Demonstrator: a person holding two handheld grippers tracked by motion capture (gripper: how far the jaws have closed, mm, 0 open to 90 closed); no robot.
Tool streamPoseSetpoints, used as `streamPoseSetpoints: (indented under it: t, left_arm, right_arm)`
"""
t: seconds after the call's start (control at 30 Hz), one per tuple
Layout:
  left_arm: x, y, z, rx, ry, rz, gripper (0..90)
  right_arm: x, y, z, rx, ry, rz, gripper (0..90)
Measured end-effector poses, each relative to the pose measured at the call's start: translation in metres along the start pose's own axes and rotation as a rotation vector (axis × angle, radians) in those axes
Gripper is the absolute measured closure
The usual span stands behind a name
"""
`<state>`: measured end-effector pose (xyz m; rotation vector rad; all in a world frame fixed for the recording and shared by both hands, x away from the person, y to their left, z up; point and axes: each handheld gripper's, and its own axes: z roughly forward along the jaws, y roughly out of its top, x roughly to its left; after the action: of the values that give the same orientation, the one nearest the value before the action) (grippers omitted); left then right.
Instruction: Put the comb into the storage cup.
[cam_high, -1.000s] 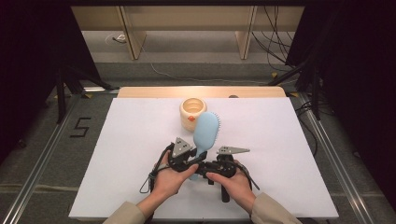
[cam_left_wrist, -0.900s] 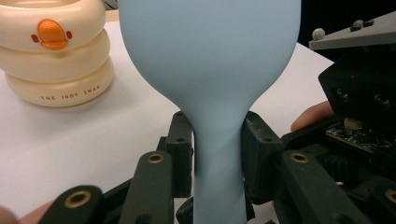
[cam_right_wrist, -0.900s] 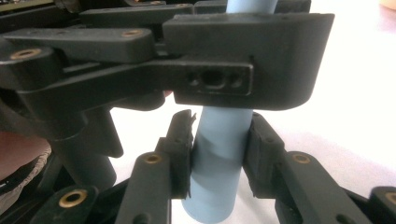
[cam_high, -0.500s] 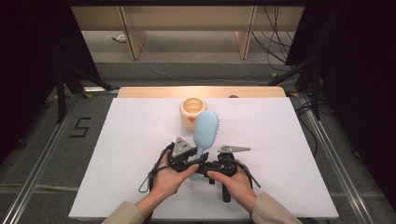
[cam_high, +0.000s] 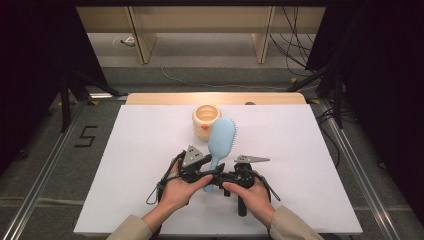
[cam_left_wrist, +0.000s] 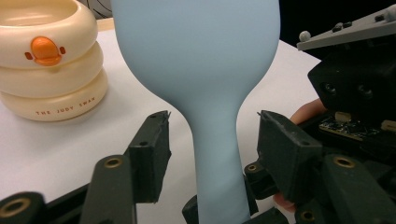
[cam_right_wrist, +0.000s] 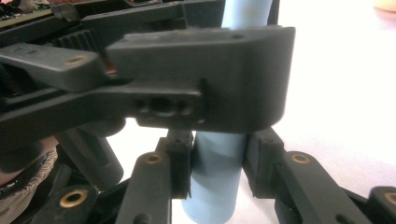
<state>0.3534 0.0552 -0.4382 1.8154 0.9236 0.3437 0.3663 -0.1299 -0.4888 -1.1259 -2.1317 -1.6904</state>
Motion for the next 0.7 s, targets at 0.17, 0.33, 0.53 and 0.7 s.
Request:
streamPoseSetpoints:
  t: [0.17, 0.33, 0.53, 0.7]
  left_arm:
    - [-0.001, 0.003, -0.003, 0.008, -0.013, 0.028, 35.6]
    - [-0.002, 0.008, -0.008, 0.007, -0.018, 0.049, 30.1]
    - [-0.002, 0.016, -0.017, -0.005, -0.01, 0.071, 22.8]
    - [-0.001, 0.022, -0.025, -0.013, -0.014, 0.098, 15.2]
  right_arm:
    - [0.0, 0.0, 0.0, -0.006, 0.002, 0.005, 67.0]
    - [-0.001, 0.001, -0.001, -0.011, 0.004, 0.009, 67.0]
    - [-0.001, 0.001, -0.002, -0.017, 0.004, 0.012, 67.0]
    - [-0.001, 0.001, -0.002, -0.019, 0.001, 0.016, 67.0]
